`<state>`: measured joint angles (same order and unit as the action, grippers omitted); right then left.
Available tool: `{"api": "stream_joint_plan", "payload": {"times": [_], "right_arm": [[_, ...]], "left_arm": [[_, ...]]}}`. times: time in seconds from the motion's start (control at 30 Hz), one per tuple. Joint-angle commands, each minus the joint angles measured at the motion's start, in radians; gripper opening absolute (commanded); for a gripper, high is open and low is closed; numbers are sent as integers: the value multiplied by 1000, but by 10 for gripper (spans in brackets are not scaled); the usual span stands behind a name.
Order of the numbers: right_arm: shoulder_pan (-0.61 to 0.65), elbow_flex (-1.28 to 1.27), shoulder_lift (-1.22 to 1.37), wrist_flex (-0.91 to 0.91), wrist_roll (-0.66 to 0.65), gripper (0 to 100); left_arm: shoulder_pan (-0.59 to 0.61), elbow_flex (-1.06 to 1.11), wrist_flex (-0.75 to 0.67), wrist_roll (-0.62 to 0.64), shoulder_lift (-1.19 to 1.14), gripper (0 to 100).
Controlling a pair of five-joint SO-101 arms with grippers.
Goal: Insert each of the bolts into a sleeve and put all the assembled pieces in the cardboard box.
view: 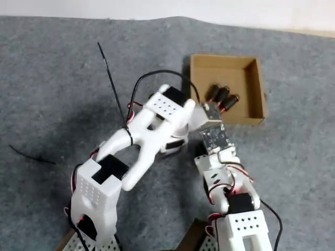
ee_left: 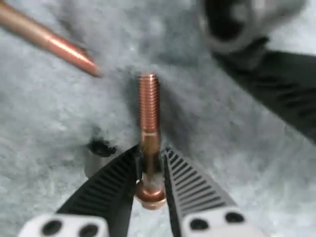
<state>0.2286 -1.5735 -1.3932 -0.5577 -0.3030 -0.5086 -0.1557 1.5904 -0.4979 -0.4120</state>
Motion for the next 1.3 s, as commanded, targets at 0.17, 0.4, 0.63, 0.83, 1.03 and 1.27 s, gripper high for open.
{"api": "stream_joint_plan", "payload": {"times": [0.17, 0.4, 0.63, 0.83, 1.03, 1.27], "right_arm": [[-13, 12, -13, 44, -14, 4], [-13, 12, -13, 44, -14, 4], [-13, 12, -13, 44, -14, 4], [-13, 12, -13, 44, -14, 4], [-15, 12, -13, 44, -14, 4], [-15, 12, -13, 44, -14, 4]], "left_arm": [[-18, -174, 32, 52, 25, 4], [-15, -418, 158, 55, 25, 4], [-21, -446, 158, 55, 25, 4], [-5, -357, 157, 54, 15, 4], [16, -259, 157, 51, 15, 8], [21, -202, 157, 15, 16, 167]]}}
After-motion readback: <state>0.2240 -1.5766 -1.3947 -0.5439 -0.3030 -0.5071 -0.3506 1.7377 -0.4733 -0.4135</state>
